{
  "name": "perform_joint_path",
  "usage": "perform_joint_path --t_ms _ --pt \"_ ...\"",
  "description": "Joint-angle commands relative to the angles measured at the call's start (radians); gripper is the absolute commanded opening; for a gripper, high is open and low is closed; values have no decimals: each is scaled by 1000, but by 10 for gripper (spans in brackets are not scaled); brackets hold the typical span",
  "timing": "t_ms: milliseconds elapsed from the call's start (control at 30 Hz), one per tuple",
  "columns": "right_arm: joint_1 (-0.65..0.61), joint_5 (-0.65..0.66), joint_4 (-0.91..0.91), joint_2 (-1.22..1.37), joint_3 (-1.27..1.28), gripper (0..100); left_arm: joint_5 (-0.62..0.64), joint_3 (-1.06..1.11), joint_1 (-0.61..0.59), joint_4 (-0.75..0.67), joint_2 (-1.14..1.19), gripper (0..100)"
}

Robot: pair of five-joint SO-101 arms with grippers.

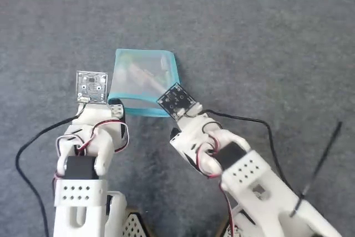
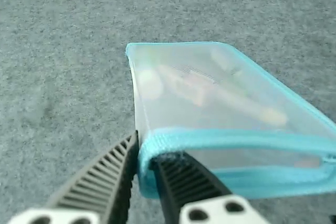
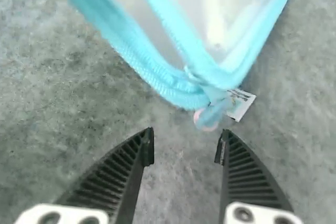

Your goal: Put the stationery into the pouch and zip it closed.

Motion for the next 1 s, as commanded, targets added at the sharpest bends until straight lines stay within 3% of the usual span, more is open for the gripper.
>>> perform_joint_path --t_ms 0,267,433,467,733,967 --pt "18 9 -44 130 -127 206 20 -62 -3 -28 14 12" --pt "68 12 -45 381 -336 197 20 -61 -2 -28 14 12" --pt "73 14 -33 455 -405 36 20 -58 -2 -28 14 12" --pt "81 14 -24 453 -410 1 20 -58 -2 -28 14 12" --pt "124 6 159 338 -500 7 18 -54 0 -28 15 12" --pt "35 57 375 90 -563 7 -49 -21 126 -17 17 11"
